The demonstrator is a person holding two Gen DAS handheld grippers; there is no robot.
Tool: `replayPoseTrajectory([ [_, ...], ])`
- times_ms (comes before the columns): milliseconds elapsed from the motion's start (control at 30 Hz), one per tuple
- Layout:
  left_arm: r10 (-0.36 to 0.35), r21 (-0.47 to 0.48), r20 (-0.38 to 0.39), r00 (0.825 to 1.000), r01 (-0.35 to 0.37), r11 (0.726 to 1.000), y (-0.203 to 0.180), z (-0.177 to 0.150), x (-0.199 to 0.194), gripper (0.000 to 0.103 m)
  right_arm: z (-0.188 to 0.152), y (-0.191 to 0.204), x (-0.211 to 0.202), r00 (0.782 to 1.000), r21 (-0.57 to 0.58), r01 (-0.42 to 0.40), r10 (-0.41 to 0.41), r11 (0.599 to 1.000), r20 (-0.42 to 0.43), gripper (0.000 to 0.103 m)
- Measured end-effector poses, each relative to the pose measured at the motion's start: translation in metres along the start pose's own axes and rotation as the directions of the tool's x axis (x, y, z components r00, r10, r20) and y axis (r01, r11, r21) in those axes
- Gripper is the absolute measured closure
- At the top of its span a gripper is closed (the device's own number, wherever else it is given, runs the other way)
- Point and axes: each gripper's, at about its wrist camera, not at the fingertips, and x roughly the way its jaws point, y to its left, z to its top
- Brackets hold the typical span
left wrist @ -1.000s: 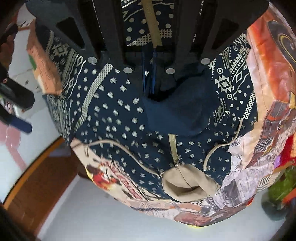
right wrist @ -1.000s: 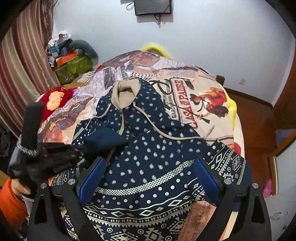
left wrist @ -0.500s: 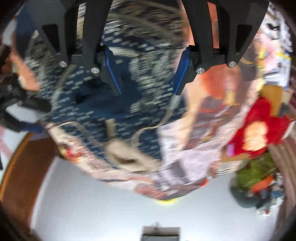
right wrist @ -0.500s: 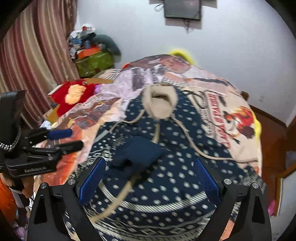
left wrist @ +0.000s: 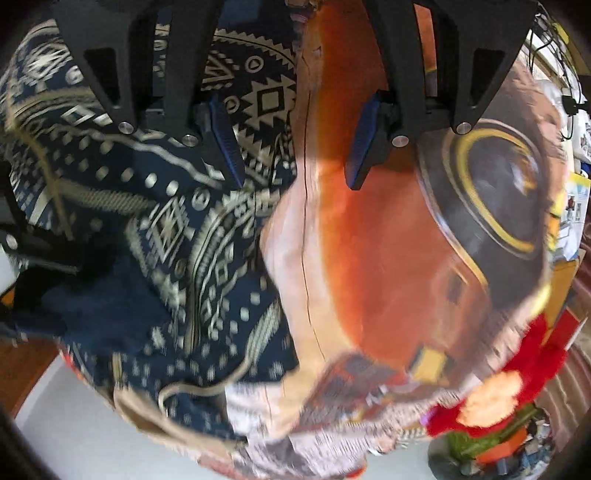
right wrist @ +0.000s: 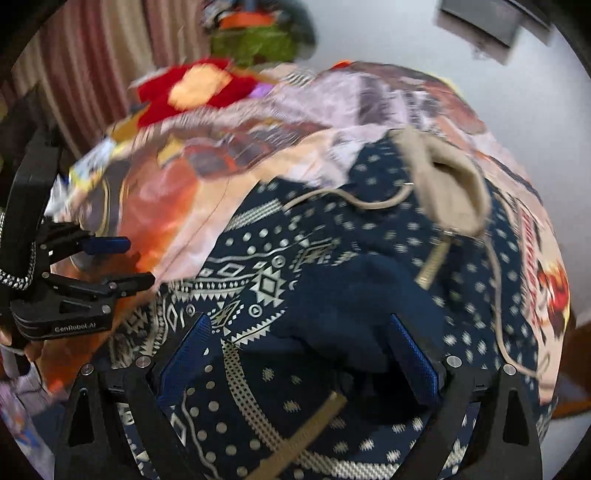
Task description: Fold large clothes
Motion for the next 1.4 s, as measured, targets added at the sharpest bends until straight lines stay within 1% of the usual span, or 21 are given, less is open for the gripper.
replayPoseTrajectory([
  [100,-0.011,0.019,-0.014,1.000,0.011,1.000,-0.003,-0.008,0.010,0.047,-0.002,0.005,0.019,0.999,-0.053,0.016,-0.018,0.998,-0.038,0.009],
  [200,0.014,0.063,0.008,1.000,-0.014,0.998,-0.007,-0.014,0.012,0.047,-0.007,0.004,0.040,0.996,-0.081,0.040,-0.046,0.996,-0.082,0.009],
  [300,0.031,0.098,0.021,0.999,-0.033,0.995,-0.012,-0.016,0.013,0.047,-0.012,0.001,0.060,0.990,-0.097,0.055,-0.068,0.994,-0.126,0.017],
  [400,0.047,0.117,0.042,0.998,-0.051,0.992,-0.017,-0.015,0.016,0.047,-0.013,-0.003,0.066,0.992,-0.081,0.054,-0.062,0.995,-0.112,0.022],
  [467,0.053,0.120,0.051,0.997,-0.059,0.991,-0.021,-0.011,0.018,0.047,-0.012,-0.004,0.067,0.993,-0.069,0.065,-0.071,0.996,-0.098,0.033],
  [500,0.056,0.122,0.057,0.997,-0.062,0.991,-0.022,-0.010,0.019,0.047,-0.011,-0.005,0.067,0.993,-0.067,0.071,-0.078,0.995,-0.094,0.036],
  [567,0.062,0.123,0.067,0.996,-0.070,0.990,-0.023,-0.006,0.021,0.047,-0.009,-0.005,0.067,0.993,-0.072,0.075,-0.081,0.995,-0.091,0.047],
  [600,0.064,0.121,0.071,0.995,-0.072,0.990,-0.025,-0.005,0.022,0.047,-0.009,-0.005,0.067,0.993,-0.075,0.077,-0.083,0.994,-0.088,0.049],
  [633,0.063,0.118,0.075,0.995,-0.072,0.990,-0.026,-0.004,0.023,0.047,-0.010,-0.006,0.065,0.992,-0.079,0.084,-0.091,0.993,-0.082,0.055],
  [667,0.064,0.116,0.078,0.995,-0.072,0.991,-0.026,-0.004,0.024,0.047,-0.010,-0.007,0.064,0.992,-0.081,0.096,-0.103,0.992,-0.077,0.064],
  [700,0.066,0.114,0.081,0.995,-0.075,0.991,-0.027,-0.003,0.025,0.048,-0.012,-0.009,0.062,0.990,-0.079,0.111,-0.117,0.991,-0.073,0.070],
  [733,0.072,0.114,0.087,0.994,-0.082,0.990,-0.029,-0.002,0.027,0.052,-0.013,-0.013,0.061,0.990,-0.064,0.116,-0.121,0.991,-0.072,0.077],
  [767,0.073,0.115,0.087,0.993,-0.083,0.990,-0.030,0.003,0.030,0.059,-0.014,-0.017,0.059,0.991,-0.045,0.113,-0.116,0.993,-0.068,0.083],
  [800,0.070,0.116,0.084,0.994,-0.080,0.990,-0.033,0.005,0.032,0.065,-0.015,-0.022,0.055,0.992,-0.018,0.109,-0.109,0.994,-0.062,0.085],
  [833,0.065,0.115,0.076,0.995,-0.073,0.991,-0.035,0.006,0.035,0.077,-0.016,-0.026,0.052,0.993,0.005,0.106,-0.106,0.994,-0.055,0.087],
  [867,0.074,0.110,0.074,0.995,-0.082,0.991,-0.037,0.006,0.037,0.083,-0.016,-0.029,0.048,0.994,0.024,0.104,-0.103,0.994,-0.043,0.088],
  [967,0.092,0.100,0.088,0.992,-0.101,0.990,-0.039,0.009,0.039,0.092,-0.017,-0.041,0.029,0.994,0.086,0.106,-0.107,0.991,0.009,0.089],
  [1067,0.124,0.074,0.101,0.987,-0.131,0.989,-0.036,0.012,0.036,0.092,-0.020,-0.055,0.005,0.992,0.150,0.096,-0.107,0.984,0.061,0.089],
  [1200,0.171,0.049,0.121,0.978,-0.178,0.983,-0.032,0.014,0.027,0.092,-0.026,-0.077,-0.031,0.984,0.227,0.092,-0.124,0.970,0.130,0.089],
  [1333,0.179,0.042,0.110,0.978,-0.185,0.982,-0.029,0.015,0.022,0.092,-0.042,-0.105,-0.064,0.974,0.315,0.083,-0.144,0.945,0.175,0.089],
  [1400,0.182,0.045,0.093,0.979,-0.186,0.981,-0.030,0.013,0.022,0.092,-0.053,-0.118,-0.076,0.970,0.350,0.088,-0.160,0.933,0.183,0.089],
])
